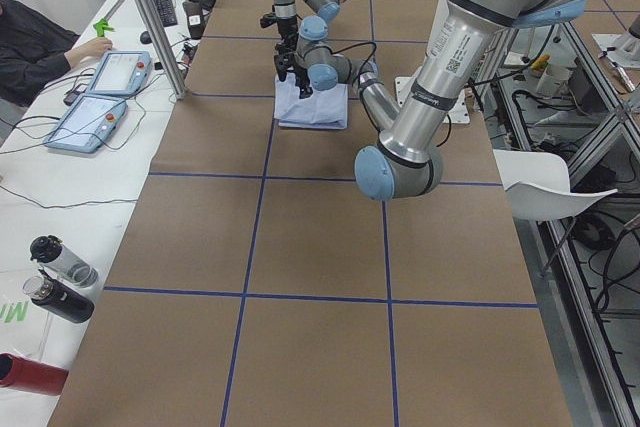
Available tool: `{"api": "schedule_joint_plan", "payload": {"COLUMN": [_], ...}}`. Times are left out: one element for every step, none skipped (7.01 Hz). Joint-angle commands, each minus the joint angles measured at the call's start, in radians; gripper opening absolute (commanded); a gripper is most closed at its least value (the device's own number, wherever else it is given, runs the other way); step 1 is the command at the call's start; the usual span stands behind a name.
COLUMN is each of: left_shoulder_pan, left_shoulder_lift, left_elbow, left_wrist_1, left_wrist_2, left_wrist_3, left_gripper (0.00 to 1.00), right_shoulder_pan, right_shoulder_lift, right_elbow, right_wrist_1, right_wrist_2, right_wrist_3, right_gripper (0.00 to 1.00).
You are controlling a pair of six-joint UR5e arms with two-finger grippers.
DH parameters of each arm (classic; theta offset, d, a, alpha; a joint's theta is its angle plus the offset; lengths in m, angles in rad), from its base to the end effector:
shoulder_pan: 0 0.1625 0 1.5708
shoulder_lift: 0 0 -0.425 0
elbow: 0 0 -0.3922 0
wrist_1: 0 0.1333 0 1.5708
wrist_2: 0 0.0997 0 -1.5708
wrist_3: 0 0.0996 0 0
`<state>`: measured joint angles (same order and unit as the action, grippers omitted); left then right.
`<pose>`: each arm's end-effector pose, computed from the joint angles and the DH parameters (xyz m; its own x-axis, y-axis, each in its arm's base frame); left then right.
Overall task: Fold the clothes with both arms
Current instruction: 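Lay the edge down near the far end and open both grippers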
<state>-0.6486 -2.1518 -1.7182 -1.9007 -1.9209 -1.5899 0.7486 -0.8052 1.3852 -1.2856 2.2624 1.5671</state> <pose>0.4632 -0.4755 0.2157 0.3844 -0.3139 -0.8682 0.3366 0.9233 -0.1848 -0.4988 -0.5586 0.2278 0.4757 0.4381 0.7627 -0.1668 0.8964 -0.4108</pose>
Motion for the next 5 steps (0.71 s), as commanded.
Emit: {"api": "schedule_joint_plan", "payload": {"left_shoulder_pan": [-0.046, -0.090, -0.115, -0.138, -0.167], "left_shoulder_lift": [0.000, 0.009, 0.026, 0.059, 0.113], "left_elbow": [0.000, -0.003, -0.023, -0.070, -0.116], "left_wrist_1": [0.012, 0.037, 0.076, 0.104, 0.117], "left_wrist_2": [-0.004, -0.050, -0.055, -0.055, -0.055], "left_wrist_3": [0.001, 0.013, 0.057, 0.191, 0.282], "left_gripper": [0.99, 0.99, 0.99, 0.99, 0.99], "right_shoulder_pan": [-0.003, -0.003, 0.001, 0.035, 0.091], "right_shoulder_lift": [-0.003, -0.006, -0.023, -0.054, -0.099], "right_elbow": [0.017, 0.038, 0.081, 0.101, 0.130], "right_wrist_1": [0.011, 0.009, 0.006, -0.001, -0.007], "right_wrist_2": [-0.004, -0.030, -0.079, -0.098, -0.099], "right_wrist_3": [-0.005, -0.010, -0.086, -0.166, -0.250], "right_gripper": [1.00, 1.00, 1.00, 1.00, 1.00]}}
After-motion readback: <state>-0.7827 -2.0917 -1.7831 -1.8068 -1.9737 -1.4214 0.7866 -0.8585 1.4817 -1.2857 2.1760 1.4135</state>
